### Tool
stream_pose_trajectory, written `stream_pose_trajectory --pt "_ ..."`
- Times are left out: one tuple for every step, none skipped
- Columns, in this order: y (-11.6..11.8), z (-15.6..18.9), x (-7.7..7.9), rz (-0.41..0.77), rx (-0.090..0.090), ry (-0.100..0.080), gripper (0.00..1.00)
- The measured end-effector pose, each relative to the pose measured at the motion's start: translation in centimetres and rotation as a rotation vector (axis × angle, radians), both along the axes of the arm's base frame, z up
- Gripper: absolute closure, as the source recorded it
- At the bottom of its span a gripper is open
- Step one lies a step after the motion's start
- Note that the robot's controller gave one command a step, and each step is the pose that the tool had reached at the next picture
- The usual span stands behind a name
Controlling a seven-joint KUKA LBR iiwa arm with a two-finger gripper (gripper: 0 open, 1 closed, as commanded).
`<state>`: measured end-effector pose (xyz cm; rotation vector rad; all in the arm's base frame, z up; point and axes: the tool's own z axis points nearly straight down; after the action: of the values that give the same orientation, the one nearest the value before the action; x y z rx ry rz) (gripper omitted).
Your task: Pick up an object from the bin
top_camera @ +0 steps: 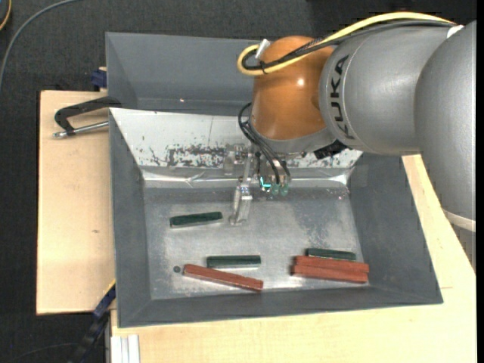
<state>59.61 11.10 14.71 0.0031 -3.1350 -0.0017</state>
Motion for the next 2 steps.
stream_pose_trajectory --pt "4.8 -8.1 -0.2 -0.027 0.001 -0.001 0.00" --pt "4.9 -4.4 -0.4 -0.024 0.003 -0.014 0.00"
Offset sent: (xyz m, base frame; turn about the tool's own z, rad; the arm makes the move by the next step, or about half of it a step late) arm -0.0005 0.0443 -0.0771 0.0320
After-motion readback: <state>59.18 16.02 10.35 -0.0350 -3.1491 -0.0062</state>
